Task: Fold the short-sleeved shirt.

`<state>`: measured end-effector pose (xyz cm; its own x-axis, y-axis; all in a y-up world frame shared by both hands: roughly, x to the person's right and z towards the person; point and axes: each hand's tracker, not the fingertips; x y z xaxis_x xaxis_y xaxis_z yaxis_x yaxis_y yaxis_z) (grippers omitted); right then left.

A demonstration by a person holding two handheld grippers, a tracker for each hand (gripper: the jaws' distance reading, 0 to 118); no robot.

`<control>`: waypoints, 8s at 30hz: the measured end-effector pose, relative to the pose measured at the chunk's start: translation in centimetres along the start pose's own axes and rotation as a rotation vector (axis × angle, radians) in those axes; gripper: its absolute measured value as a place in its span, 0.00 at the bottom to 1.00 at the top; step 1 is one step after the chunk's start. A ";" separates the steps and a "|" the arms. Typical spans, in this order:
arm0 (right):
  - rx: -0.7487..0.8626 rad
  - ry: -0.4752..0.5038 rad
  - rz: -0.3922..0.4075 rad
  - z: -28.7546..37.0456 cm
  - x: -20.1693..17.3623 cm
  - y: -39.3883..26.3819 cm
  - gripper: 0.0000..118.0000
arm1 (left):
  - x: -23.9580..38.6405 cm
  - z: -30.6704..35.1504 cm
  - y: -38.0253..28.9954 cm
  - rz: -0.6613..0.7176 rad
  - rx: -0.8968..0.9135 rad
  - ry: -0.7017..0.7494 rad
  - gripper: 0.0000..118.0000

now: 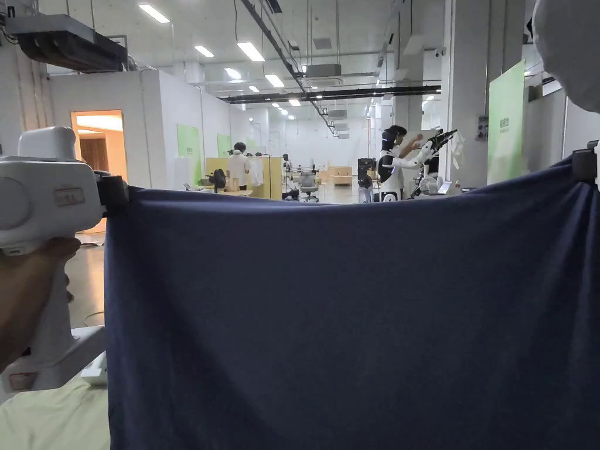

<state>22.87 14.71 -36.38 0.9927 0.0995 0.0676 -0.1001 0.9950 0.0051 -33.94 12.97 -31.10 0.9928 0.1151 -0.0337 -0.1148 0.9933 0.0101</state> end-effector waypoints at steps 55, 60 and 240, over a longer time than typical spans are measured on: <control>-0.359 0.141 -0.221 -3.0 -3.3 -35.6 0.04 | -3.5 -4.0 -36.5 0.215 -0.395 -0.004 0.06; -0.389 0.125 -0.242 8.3 -0.7 -40.6 0.04 | -5.4 6.0 -39.3 0.218 -0.426 -0.005 0.06; -0.261 0.249 -0.168 23.3 -7.3 -32.3 0.04 | -1.9 13.1 -36.9 0.213 -0.508 -0.027 0.79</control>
<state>17.25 -18.47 -13.81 0.9828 -0.0973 -0.1568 0.0539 0.9641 -0.2602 -31.09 -23.97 -18.34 0.9457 0.3201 -0.0574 -0.3085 0.8272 -0.4696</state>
